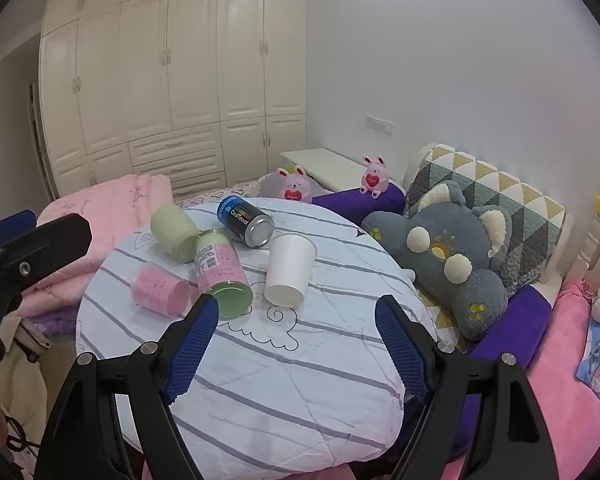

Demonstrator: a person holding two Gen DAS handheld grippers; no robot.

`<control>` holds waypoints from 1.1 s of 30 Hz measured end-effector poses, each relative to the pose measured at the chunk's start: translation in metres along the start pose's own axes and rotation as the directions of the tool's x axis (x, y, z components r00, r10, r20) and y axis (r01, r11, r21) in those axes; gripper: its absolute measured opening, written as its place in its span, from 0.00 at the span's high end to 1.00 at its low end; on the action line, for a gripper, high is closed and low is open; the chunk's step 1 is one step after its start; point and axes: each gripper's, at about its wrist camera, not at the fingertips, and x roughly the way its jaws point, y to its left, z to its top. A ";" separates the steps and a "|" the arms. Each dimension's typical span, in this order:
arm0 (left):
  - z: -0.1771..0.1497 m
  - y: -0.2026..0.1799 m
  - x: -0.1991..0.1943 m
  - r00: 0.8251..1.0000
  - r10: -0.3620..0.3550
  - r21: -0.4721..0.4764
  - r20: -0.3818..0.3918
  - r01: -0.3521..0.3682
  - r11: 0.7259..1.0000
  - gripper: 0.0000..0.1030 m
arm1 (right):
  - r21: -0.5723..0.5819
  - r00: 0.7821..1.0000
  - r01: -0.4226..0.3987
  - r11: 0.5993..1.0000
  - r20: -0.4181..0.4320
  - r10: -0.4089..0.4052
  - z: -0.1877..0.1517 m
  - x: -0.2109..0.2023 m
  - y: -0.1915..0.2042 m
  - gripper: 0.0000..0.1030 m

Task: Flip cup upright

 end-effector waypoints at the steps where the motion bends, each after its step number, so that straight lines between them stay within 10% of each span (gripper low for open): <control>1: -0.001 0.001 0.002 1.000 0.000 0.002 -0.003 0.000 1.000 0.00 | 0.002 1.000 0.001 1.000 0.002 -0.001 0.000 0.000 -0.001 0.21; 33: -0.014 0.001 0.023 0.999 -0.002 0.025 -0.052 0.003 1.000 0.00 | 0.038 0.998 0.012 0.999 0.057 -0.014 0.012 -0.013 -0.013 0.21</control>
